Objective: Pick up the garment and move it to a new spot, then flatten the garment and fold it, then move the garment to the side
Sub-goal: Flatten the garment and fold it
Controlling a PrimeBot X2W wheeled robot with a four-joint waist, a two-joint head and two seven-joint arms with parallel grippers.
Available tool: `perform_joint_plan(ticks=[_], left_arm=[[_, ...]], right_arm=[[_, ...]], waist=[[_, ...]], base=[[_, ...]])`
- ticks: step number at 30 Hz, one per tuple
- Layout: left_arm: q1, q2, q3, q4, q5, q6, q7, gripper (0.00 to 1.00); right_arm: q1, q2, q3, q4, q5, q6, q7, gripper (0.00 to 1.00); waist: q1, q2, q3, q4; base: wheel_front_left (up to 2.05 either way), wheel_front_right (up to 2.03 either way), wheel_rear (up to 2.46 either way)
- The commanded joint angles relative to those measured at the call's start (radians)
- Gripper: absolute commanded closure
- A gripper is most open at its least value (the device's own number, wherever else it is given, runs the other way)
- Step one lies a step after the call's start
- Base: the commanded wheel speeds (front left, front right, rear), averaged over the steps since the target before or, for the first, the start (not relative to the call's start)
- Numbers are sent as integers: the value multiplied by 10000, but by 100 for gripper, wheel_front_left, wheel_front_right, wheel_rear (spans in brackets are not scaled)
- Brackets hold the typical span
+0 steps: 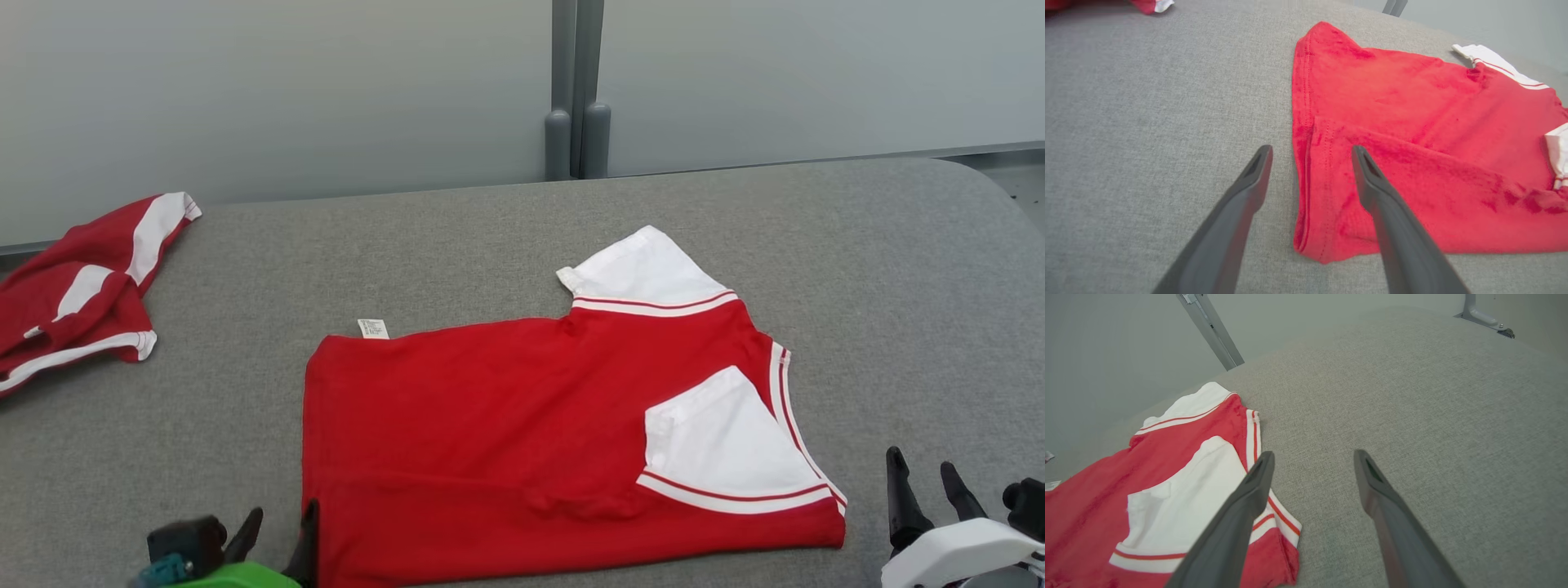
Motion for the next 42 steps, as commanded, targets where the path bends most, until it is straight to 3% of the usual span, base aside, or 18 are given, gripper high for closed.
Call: perform_joint_plan(ticks=[1, 10, 18, 32, 34, 38, 42], left_arm=[[-401, 142, -38, 31, 114, -68, 93, 0], [-2900, 535, -339, 1307, 681, -569, 668, 0], [-4949, 318, -567, 3003, 974, -1062, 652, 0], [-6994, -13, -727, 5847, 1084, -1584, 204, 0], [-7169, -62, -789, 6126, 1108, -1690, 151, 8], [-7386, -186, -903, 6597, 1140, -1868, 17, 47], [-7574, -273, -1072, 7019, 1155, -1996, -16, 57]], right_arm=[[-62, -32, 69, -202, -87, -3, 73, 0], [-647, -33, 981, -1210, -245, -3, 552, 0], [-1495, -33, 1535, -1640, -302, -3, 759, 0], [-2330, -218, 2049, -1643, -189, -3, 748, 0], [-2380, -247, 2046, -1602, -166, -3, 728, 0], [-2466, -288, 2035, -1534, -139, -2, 689, 0], [-2522, -282, 2103, -1480, -128, -3, 680, 0]], waist=[[0, 48, 41, -16], [0, 48, 784, -293], [0, 48, 1792, -524], [0, 48, 2638, -733], [0, 48, 2666, -732], [0, 48, 2694, -730], [0, 48, 2717, -770]], base=[[0, 0, 0], [0, 0, 0], [0, 0, 0], [0, 0, 0], [0, 0, 0], [0, 0, 0], [0, 0, 0]])
